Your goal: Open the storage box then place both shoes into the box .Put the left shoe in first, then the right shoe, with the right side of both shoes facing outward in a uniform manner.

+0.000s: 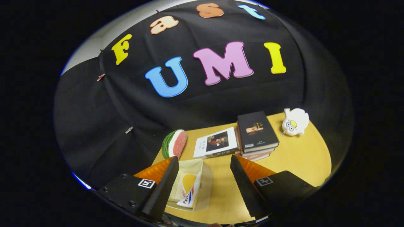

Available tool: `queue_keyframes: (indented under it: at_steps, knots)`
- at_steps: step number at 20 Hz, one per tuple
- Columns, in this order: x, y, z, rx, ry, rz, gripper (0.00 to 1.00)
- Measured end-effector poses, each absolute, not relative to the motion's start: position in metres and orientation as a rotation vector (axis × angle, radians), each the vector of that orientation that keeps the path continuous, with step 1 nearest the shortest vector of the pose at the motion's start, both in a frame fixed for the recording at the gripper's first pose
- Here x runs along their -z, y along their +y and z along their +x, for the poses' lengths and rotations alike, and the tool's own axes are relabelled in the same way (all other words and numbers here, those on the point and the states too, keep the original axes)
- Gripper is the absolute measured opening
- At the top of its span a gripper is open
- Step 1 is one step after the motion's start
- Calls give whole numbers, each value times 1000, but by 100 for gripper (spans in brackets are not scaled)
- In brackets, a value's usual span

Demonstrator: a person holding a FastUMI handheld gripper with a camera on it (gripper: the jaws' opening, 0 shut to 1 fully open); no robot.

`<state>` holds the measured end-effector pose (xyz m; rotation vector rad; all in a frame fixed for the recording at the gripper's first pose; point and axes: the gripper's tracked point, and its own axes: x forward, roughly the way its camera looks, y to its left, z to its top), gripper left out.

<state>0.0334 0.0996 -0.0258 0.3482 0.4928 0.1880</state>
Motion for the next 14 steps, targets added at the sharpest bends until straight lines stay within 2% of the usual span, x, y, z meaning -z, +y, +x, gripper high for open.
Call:
queue_keyframes:
  at_steps: [9, 14]
  knots:
    - [-30, -30, 27, 1, 174, 78, 99]
    - [-30, -79, 20, 70, 103, 46, 99]
